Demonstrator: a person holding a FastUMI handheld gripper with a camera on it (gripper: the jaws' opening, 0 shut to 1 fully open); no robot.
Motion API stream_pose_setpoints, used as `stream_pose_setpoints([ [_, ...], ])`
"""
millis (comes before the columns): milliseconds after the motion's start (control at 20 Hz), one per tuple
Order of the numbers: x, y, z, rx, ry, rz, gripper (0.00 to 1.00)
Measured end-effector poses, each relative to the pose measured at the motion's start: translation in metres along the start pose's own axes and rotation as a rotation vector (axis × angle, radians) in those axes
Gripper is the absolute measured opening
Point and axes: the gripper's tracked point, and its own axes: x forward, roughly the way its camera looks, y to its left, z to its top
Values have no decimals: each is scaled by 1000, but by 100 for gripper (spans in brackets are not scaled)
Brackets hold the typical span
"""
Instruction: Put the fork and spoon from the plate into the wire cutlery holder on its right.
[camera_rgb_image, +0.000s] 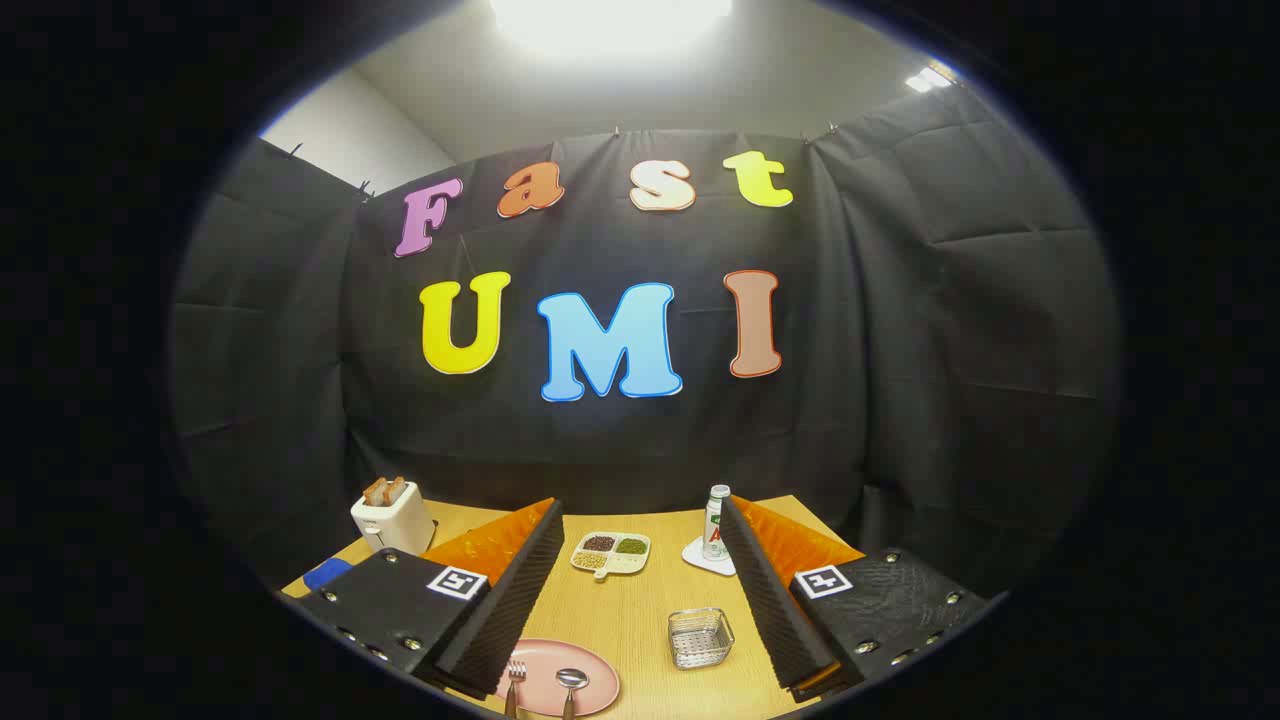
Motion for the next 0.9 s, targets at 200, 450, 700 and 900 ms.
stream_pose_setpoints([
  [200,1,1,-1,-1,0,0,96],
  [450,3,3,-2,-4,3,3,96],
  [700,6,4,-4,-9,8,5,96],
  [900,10,7,-18,-17,31,13,96],
])
